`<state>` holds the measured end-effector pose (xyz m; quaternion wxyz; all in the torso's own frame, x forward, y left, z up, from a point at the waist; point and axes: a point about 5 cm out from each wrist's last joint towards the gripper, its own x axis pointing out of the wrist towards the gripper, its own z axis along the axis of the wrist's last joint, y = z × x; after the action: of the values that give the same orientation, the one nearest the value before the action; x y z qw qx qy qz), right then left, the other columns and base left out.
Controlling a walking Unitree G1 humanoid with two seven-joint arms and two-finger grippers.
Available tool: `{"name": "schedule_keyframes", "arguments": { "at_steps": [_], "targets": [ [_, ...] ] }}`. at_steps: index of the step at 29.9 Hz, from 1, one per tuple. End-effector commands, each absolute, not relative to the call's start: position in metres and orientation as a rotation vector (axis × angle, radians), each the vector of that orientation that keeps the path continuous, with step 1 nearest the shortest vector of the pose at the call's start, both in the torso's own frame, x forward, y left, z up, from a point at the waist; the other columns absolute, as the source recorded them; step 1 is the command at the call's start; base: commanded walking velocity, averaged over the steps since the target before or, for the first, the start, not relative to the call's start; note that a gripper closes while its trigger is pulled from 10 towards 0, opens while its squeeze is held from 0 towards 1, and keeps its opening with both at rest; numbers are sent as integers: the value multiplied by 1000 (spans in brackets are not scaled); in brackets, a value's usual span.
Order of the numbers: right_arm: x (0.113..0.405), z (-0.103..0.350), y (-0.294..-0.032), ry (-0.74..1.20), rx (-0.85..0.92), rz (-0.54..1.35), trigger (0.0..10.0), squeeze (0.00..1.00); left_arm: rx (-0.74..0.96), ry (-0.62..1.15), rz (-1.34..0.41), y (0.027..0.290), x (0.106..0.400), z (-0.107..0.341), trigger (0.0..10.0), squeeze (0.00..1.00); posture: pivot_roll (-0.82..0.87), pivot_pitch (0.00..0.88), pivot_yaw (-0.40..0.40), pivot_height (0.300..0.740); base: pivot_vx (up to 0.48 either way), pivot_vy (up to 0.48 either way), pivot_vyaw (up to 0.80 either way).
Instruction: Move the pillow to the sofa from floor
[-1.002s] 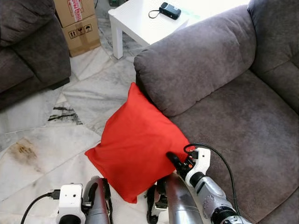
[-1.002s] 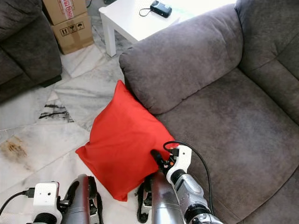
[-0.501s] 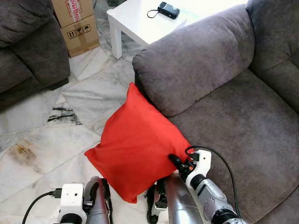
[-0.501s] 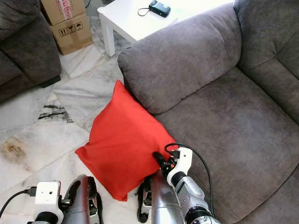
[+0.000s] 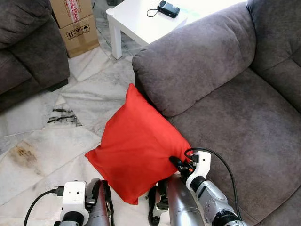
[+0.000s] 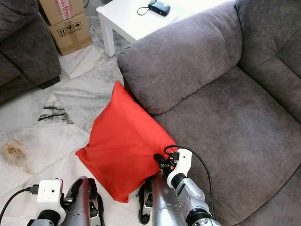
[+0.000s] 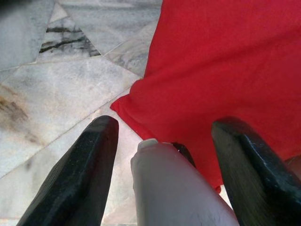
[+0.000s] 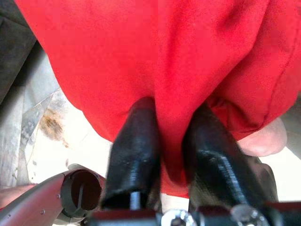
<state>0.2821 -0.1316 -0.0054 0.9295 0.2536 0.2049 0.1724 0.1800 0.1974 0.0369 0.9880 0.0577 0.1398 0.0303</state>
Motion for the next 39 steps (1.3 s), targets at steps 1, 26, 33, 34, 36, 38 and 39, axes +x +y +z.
{"name": "schedule_keyframes", "arguments": {
  "at_steps": [1,26,33,34,36,38,39],
  "targets": [
    [272,-16,-133,463,518,333,0,0,113,349,63,198,170,24,10000,0,143,432,-166,638,0,0,0],
    [285,1,-141,328,348,292,10000,0,166,254,128,223,215,36,10000,0,161,221,-103,638,0,0,0],
    [295,20,-147,206,269,313,10000,0,169,197,179,237,227,47,10000,0,134,166,-77,638,0,0,0],
    [296,21,-149,199,263,307,10000,0,171,192,176,237,228,48,10000,0,128,161,-72,638,0,0,0],
    [296,24,-152,174,257,287,10000,0,175,180,177,239,230,50,10000,0,123,158,-71,638,0,0,0],
    [296,25,-155,160,254,269,10000,0,174,175,185,240,231,51,10000,0,120,156,-70,638,0,0,0],
    [296,26,-156,154,252,261,10000,0,172,172,185,240,233,51,10000,0,113,149,-68,638,0,0,0]
  ]
}}
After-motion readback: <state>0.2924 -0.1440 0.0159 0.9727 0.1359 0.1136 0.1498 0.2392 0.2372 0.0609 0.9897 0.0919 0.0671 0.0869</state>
